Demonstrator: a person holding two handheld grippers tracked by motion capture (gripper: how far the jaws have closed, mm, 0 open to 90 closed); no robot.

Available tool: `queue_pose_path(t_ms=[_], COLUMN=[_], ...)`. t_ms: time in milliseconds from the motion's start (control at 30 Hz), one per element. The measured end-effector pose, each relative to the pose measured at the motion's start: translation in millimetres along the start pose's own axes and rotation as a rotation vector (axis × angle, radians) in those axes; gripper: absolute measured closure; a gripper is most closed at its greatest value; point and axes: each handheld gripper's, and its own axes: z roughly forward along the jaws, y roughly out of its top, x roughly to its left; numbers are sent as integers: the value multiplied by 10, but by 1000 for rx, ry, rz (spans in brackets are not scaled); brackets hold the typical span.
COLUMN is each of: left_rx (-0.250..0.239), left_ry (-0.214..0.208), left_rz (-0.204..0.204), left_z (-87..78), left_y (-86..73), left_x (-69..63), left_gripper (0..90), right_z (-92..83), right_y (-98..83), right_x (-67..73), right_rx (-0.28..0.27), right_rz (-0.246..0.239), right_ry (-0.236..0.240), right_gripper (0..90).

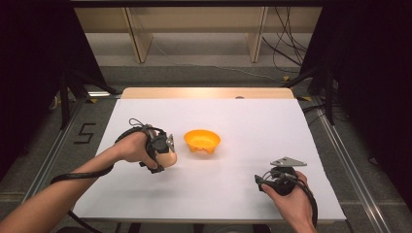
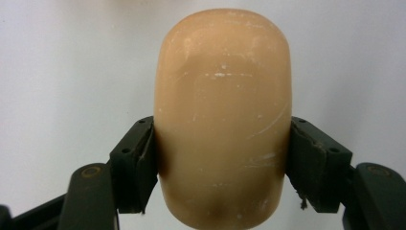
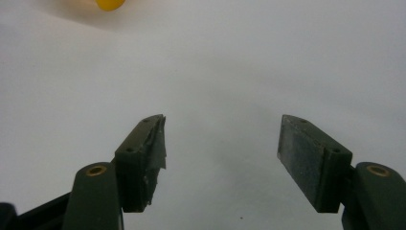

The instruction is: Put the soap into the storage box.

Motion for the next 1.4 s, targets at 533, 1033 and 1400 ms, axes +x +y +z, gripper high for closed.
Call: queue_pose_path(t_ms=[533, 1033, 1400], left_rx=[-8, -12, -27], left_ry=[10, 0, 3], left_rz=[19, 32, 56], left_z=[-6, 25, 7], left_y=[65, 156, 238], left_x=[46, 47, 45], left_gripper=[324, 324, 324], right_z=[1, -18, -7], right_y=[-3, -3, 0], right_x=[-26, -28, -6], right_rx=[-7, -6, -9], right_rz=[-16, -9, 19], right_ry=[-3, -19, -16], right_gripper=[343, 342, 339])
